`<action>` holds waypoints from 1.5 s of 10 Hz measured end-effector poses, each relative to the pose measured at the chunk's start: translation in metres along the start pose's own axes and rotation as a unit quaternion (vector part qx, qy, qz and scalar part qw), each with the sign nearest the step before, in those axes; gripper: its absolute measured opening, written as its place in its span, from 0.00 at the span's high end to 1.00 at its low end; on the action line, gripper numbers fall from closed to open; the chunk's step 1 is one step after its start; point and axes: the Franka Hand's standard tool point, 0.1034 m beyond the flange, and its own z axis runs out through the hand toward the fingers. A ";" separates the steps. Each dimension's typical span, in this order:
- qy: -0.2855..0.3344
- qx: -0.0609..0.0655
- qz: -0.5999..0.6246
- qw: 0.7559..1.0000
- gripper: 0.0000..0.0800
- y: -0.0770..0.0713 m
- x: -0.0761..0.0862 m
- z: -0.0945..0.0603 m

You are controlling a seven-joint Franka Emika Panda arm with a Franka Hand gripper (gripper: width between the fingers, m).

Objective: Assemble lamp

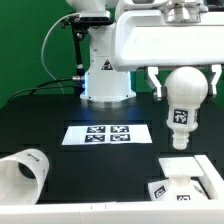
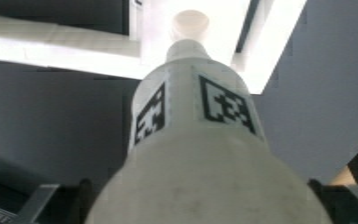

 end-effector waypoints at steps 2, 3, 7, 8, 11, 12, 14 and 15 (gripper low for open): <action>-0.001 0.000 0.001 1.000 0.28 0.000 -0.001 0.001; -0.002 0.000 0.000 1.000 0.28 0.000 -0.001 0.001; -0.007 -0.001 0.000 1.000 0.28 0.005 -0.003 0.013; -0.008 -0.001 0.000 1.000 0.28 0.005 -0.003 0.013; -0.012 0.000 -0.003 1.000 0.28 0.001 -0.007 0.018; -0.014 0.000 -0.004 1.000 0.28 0.001 -0.009 0.020; -0.020 0.001 -0.007 1.000 0.28 -0.004 -0.014 0.026; -0.022 0.000 -0.008 1.000 0.28 -0.004 -0.016 0.029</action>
Offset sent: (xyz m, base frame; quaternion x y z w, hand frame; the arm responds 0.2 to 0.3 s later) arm 0.0000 0.0000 0.0000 0.0000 0.0000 0.0000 1.0000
